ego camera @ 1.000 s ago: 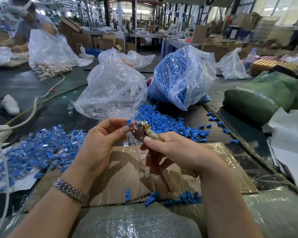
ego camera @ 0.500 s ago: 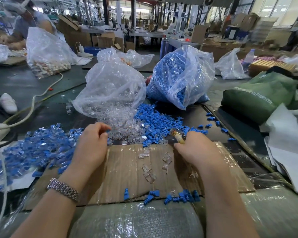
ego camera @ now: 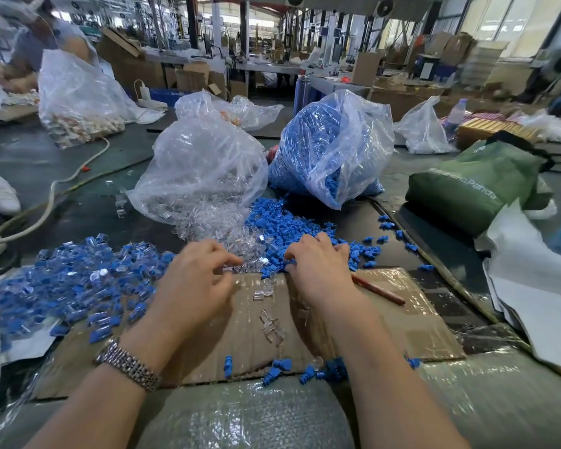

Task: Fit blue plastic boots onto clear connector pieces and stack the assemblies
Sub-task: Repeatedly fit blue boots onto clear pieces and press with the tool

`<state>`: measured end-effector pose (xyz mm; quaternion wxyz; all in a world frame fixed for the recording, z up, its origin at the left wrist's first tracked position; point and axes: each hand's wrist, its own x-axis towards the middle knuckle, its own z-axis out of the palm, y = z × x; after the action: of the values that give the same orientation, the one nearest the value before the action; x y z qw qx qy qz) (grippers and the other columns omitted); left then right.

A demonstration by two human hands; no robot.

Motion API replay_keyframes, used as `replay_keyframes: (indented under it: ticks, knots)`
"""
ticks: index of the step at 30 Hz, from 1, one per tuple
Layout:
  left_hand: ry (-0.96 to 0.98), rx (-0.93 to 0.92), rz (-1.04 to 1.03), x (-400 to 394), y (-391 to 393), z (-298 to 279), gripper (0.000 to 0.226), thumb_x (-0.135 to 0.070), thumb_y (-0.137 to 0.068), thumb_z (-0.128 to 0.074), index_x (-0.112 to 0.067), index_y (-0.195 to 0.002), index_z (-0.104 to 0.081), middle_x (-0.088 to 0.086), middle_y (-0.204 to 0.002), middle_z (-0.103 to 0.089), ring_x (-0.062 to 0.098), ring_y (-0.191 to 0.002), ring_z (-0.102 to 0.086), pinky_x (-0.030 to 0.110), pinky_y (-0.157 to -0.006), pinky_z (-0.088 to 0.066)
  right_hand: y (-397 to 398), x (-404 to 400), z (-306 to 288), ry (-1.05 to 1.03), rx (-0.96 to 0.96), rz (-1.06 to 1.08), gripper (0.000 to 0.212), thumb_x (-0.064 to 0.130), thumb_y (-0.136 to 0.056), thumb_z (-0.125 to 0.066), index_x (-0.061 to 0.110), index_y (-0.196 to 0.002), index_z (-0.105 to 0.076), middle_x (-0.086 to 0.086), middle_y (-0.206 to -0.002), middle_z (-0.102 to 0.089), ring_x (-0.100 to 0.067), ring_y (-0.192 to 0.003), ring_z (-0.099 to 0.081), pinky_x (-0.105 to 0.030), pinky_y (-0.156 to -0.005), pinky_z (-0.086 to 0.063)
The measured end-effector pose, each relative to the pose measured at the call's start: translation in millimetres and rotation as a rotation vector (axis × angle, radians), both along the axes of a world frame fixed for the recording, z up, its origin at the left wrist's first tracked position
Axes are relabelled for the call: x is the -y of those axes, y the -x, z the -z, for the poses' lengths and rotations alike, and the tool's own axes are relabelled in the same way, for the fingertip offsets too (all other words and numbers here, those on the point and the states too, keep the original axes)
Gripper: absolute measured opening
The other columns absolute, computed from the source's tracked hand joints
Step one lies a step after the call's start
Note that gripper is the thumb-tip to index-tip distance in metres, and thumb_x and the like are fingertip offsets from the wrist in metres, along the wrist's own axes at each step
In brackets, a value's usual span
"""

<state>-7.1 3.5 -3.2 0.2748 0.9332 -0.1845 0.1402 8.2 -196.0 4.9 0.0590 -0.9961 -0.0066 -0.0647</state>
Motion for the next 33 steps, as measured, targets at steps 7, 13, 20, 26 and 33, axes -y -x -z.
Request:
replay_keyframes:
  ticks: [7, 13, 20, 26, 33]
  knots:
    - [0.041, -0.158, 0.219, 11, 5, 6, 0.017, -0.031, -0.089, -0.073, -0.029, -0.106, -0.070, -0.015, -0.098, -0.062, -0.001, -0.090, -0.060, 0.016, -0.082, -0.051, -2, -9, 6, -0.065, -0.007, -0.092, 0.015, 0.027, -0.100, -0.059, 0.034, -0.111, -0.068, 0.004, -0.112, -0.067, -0.023, -0.115, -0.045, -0.048, -0.094, -0.027]
    - [0.008, -0.164, 0.189, 14, 3, 9, 0.017, -0.031, -0.089, -0.075, -0.033, -0.104, -0.066, -0.021, -0.094, -0.064, -0.008, -0.087, -0.059, 0.008, -0.075, -0.045, -5, -11, 9, -0.127, -0.045, -0.123, 0.013, 0.033, -0.098, -0.062, 0.034, -0.110, -0.069, 0.004, -0.103, -0.059, -0.023, -0.113, -0.047, -0.048, -0.095, -0.030]
    - [0.287, -0.292, 0.156, 5, -1, 6, 0.024, -0.013, -0.089, -0.076, -0.025, -0.105, -0.062, -0.005, -0.091, -0.071, 0.002, -0.081, -0.068, 0.016, -0.074, -0.056, -2, -9, 7, -0.182, -0.003, -0.100, 0.008, 0.029, -0.098, -0.062, 0.035, -0.096, -0.057, 0.010, -0.096, -0.059, -0.021, -0.108, -0.050, -0.046, -0.097, -0.028]
    - [0.849, -0.659, 0.172, -4, -4, -1, 0.030, 0.001, -0.080, -0.076, -0.007, -0.108, -0.071, 0.012, -0.097, -0.075, 0.024, -0.083, -0.075, 0.028, -0.071, -0.061, 8, -7, -3, -0.672, 0.071, -0.139, 0.010, 0.018, -0.102, -0.058, 0.021, -0.106, -0.066, 0.002, -0.102, -0.063, -0.015, -0.093, -0.063, -0.034, -0.090, -0.051]
    - [1.212, -0.758, 0.251, -9, -9, 0, 0.036, 0.006, -0.070, -0.076, -0.001, -0.106, -0.074, 0.015, -0.096, -0.073, 0.027, -0.089, -0.073, 0.028, -0.077, -0.061, 20, -4, -15, -1.239, 0.055, -0.310, 0.010, 0.002, -0.085, -0.079, 0.006, -0.093, -0.075, -0.008, -0.084, -0.078, -0.023, -0.086, -0.076, -0.028, -0.085, -0.059]
